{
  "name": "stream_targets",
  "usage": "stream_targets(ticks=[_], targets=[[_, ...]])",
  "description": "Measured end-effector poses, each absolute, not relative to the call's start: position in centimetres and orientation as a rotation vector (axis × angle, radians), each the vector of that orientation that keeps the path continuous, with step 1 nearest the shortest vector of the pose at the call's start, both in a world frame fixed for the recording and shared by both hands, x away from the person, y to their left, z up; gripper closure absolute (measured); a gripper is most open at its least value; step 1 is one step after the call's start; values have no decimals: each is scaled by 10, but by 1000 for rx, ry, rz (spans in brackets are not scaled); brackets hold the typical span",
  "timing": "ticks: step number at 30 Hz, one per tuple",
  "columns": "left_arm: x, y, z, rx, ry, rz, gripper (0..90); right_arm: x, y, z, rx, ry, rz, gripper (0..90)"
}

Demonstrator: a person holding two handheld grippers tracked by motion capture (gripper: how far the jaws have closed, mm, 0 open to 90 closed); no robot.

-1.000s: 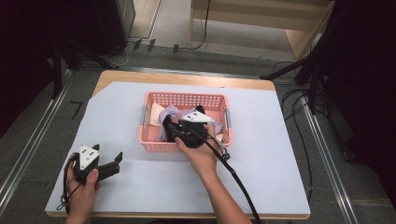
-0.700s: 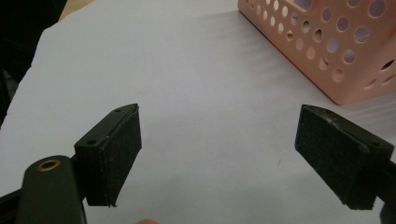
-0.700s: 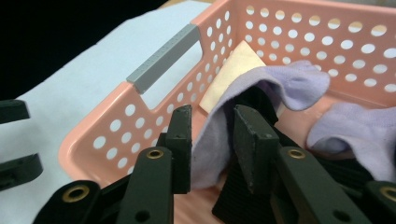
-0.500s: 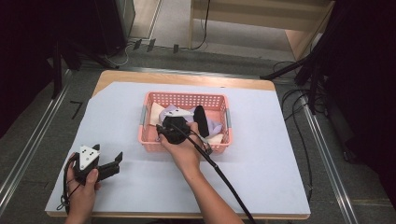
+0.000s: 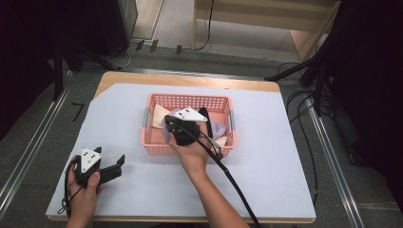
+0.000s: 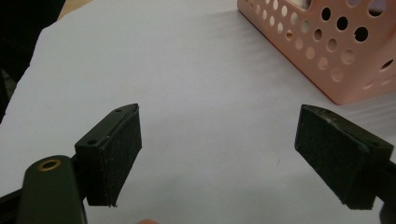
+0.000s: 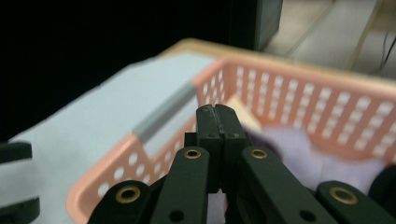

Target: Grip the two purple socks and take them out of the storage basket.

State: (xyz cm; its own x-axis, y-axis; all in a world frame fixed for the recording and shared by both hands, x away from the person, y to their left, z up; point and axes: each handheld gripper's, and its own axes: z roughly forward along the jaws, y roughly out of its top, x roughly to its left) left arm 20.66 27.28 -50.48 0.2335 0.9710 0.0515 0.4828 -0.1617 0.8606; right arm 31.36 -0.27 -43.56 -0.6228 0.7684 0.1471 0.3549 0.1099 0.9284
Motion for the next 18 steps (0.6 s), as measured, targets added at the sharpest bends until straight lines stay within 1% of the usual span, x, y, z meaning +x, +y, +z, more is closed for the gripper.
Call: stream_targets(ticks=[3, 7, 15, 18], targets=[[207, 272, -505, 1755, 1353, 828, 158, 312, -8, -429, 989, 1956, 1552, 900], [207, 273, -505, 1760, 1352, 829, 159, 309, -16, -420, 928, 1881, 1588, 900], [206, 273, -505, 1760, 1352, 828, 158, 311, -43, -408, 911, 1762, 1604, 900], [206, 273, -505, 1760, 1351, 828, 158, 313, -59, -404, 918, 1715, 1594, 900]])
